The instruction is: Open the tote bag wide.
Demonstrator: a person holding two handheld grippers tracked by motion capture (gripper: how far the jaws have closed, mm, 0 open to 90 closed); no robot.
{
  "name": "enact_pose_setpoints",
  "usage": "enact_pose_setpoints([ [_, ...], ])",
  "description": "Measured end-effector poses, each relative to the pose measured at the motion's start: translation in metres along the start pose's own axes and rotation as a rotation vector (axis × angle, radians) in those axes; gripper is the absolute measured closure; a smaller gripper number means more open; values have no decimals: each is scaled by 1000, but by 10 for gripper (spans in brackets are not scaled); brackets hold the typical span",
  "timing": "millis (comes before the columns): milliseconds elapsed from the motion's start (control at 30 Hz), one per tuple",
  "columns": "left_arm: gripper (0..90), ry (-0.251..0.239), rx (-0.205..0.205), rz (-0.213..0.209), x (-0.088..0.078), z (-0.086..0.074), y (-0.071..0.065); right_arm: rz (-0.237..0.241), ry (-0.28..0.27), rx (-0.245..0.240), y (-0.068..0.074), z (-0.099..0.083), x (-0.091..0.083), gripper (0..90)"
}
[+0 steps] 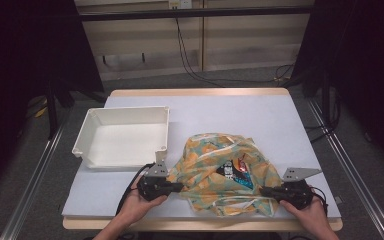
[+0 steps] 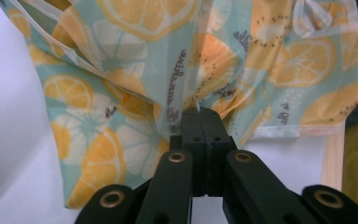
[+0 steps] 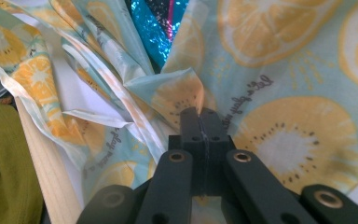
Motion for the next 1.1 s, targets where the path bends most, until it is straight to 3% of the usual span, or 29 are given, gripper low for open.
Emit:
enact_pose_setpoints([
  [100, 900, -3, -14, -15, 3, -5, 0, -8, 5, -8, 2, -1, -1, 900],
  [233, 900, -11, -26, -2, 4, -6, 0, -13, -9, -1, 3, -3, -1, 892],
  [300, 871, -12, -23, 6, 1, -5, 0, -18, -7, -20, 4, -1, -2, 814],
  [333, 802, -32, -29, 0, 1, -4, 0, -30, -35, -22, 6, 3, -7, 739],
  [500, 690, -113, -43, -7, -15, 3, -1, -30, -110, -12, 8, 12, -22, 614],
  [600, 654, -186, -51, -16, -27, 9, -4, -23, -166, -9, 12, 22, -32, 541],
  [700, 647, -232, -35, -13, -36, 16, -8, -20, -177, -12, 15, 28, -35, 528],
  [733, 637, -261, -44, -38, -39, 21, -9, -20, -188, -17, 16, 35, -35, 522],
  [833, 640, -282, -17, -24, -42, 30, -11, -31, -186, -22, 15, 43, -33, 522],
  [933, 710, -304, 20, -40, -42, 43, -14, -27, -178, -36, 15, 53, -27, 522],
  [1000, 780, -303, 38, -57, -37, 53, -17, -25, -172, -40, 14, 59, -20, 512],
  [1100, 804, -283, 59, -62, -20, 70, -20, -36, -157, -34, 10, 66, -10, 501],
])
Point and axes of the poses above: each handheld gripper's, and its own axes: x roughly forward along the jaws, z roughly out of its top, y roughly to its left, the point moved 2 cm from there along x, roughly forward along the jaws, and after that the axes turned 5 degrees about z, right-handed, at the moved point
